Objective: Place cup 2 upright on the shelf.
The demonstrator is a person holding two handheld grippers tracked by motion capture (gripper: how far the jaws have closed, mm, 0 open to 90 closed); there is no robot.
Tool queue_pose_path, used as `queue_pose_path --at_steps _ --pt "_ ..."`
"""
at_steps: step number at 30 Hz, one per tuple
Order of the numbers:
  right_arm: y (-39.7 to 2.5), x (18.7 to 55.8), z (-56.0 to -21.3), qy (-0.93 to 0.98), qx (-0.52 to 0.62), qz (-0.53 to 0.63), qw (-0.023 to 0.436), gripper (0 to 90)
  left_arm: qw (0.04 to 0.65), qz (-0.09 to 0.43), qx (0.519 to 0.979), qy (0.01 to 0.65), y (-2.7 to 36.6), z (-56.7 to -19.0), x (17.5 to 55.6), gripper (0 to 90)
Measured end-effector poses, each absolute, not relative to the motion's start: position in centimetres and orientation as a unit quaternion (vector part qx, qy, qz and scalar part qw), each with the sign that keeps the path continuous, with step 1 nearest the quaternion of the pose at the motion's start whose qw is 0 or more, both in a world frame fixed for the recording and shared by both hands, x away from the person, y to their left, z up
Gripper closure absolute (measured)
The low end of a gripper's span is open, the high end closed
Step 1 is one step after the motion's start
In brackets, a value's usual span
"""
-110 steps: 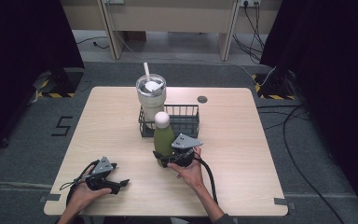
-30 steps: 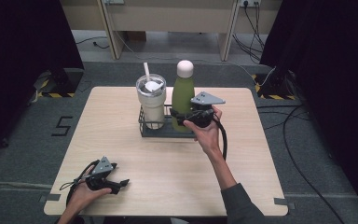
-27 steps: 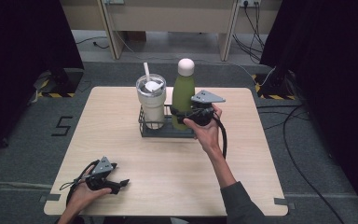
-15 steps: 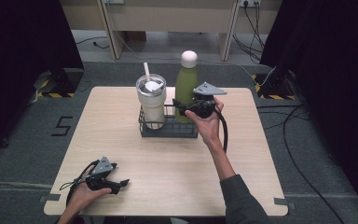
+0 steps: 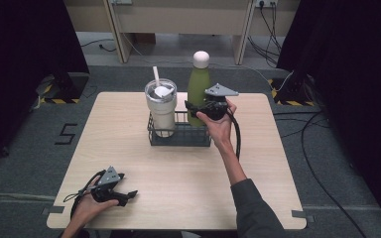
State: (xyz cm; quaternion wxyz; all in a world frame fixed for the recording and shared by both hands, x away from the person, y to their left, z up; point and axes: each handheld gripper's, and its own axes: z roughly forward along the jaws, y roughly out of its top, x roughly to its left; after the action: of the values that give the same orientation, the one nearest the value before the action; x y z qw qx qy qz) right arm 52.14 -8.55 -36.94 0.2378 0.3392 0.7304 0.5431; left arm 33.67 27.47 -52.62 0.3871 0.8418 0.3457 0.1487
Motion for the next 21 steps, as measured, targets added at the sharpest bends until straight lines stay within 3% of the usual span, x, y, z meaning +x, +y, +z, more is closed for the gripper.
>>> queue_pose_path --at_steps 21 --pt "-7.9 53.5 -38.3 0.733 0.346 0.538 0.233 21.0 0.387 0.149 0.842 0.346 27.5 -52.6 33.7 13.8"
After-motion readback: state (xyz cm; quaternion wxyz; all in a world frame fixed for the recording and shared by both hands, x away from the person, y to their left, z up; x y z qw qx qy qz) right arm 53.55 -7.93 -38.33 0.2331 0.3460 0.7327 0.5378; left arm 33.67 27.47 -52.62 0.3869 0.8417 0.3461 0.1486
